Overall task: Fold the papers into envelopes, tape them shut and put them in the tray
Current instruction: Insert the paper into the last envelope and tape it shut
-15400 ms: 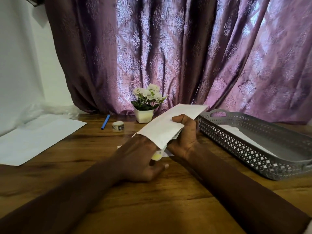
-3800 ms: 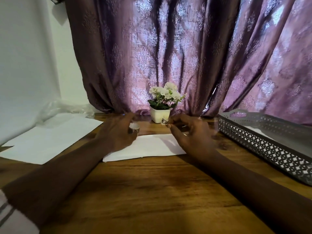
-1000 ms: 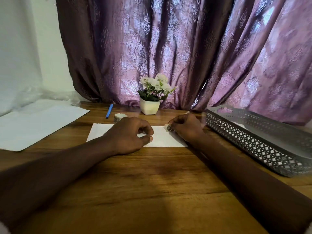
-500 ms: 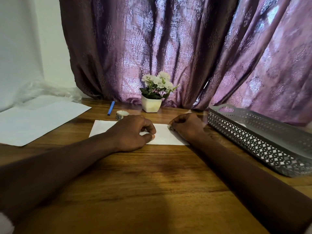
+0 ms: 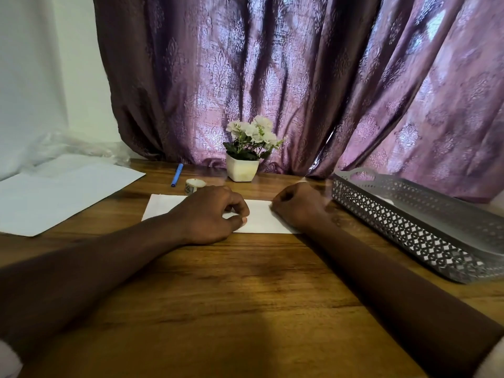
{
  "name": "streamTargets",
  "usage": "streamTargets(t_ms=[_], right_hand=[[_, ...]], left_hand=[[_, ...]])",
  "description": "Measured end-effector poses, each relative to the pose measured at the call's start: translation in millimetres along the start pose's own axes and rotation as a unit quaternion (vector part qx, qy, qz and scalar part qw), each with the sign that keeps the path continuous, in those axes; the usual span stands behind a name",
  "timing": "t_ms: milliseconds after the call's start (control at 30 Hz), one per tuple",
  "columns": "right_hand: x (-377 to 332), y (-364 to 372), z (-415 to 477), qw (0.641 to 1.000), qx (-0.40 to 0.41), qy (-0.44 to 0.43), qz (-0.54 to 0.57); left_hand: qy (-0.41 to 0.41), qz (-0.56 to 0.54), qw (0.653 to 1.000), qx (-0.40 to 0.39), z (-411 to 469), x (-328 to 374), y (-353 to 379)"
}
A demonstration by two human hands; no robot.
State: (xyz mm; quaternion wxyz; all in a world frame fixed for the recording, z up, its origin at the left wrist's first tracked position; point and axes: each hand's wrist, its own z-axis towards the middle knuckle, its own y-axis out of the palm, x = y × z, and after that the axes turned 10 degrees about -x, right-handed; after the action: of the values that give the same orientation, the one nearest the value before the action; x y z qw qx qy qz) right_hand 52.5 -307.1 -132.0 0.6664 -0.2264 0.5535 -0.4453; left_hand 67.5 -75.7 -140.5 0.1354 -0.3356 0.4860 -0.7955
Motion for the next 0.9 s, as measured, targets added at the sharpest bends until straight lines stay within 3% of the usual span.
streamTargets(t_ms=[533,900], right_hand=[[0,-20,9,0.983,-0.108,-0.098,-0.114],[-3,-19,-10,0.973,-0.09,-0.135,-0.166]], left_hand=[[0.004,0.013,1.0,-0.006,0,-1,0],[-0.015,0.003,1.0,-0.015,-2,2,0]])
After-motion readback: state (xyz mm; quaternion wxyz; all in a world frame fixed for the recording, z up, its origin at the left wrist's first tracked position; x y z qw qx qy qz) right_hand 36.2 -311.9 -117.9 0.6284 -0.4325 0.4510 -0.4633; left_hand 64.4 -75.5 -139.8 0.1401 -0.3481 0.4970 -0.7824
